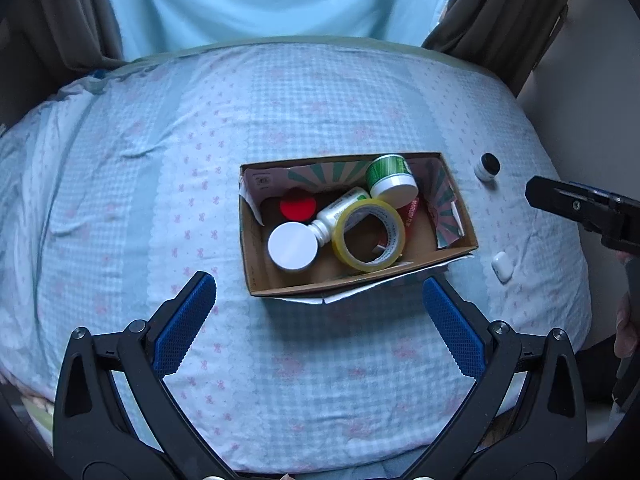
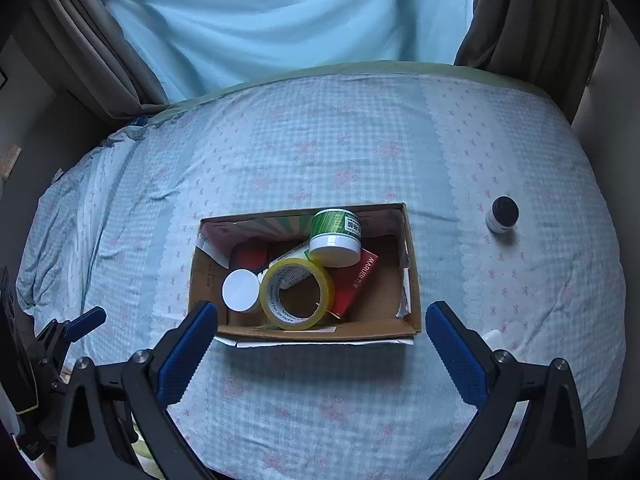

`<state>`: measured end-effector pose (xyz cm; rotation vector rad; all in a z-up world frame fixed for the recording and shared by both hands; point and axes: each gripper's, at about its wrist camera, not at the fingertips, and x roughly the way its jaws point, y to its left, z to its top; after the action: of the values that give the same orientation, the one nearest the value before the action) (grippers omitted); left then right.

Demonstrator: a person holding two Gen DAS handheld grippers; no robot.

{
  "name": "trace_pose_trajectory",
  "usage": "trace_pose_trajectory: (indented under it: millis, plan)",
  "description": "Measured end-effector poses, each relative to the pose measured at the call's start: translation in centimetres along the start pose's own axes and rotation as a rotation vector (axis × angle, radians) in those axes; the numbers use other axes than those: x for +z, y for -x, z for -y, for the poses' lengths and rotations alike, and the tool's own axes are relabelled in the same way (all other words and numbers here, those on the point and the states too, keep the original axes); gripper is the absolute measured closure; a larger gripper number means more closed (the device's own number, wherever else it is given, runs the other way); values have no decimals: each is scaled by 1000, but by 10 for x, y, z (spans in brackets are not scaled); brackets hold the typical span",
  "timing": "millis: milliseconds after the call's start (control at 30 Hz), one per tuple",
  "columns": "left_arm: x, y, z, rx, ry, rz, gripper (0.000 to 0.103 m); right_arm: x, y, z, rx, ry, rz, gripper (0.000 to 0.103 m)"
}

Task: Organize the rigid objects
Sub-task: 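Lift both tools away toward the black-capped bottle and white earbud case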

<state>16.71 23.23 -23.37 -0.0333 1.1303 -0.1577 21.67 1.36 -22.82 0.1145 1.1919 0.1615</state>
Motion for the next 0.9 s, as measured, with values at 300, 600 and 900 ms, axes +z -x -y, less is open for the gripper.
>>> trace_pose_trajectory:
  millis: [300,600,900]
  plan:
    - [25,34,61,-44,-74,95,0,-22,63,42,-83,-16,60,0]
    - [55,16,164,-42,-165,104,0,-42,87,134,-170,-7,28,0]
    - [91,-58,270,-33,-259,-16,0,-60,57,214,-195,90,-86,0]
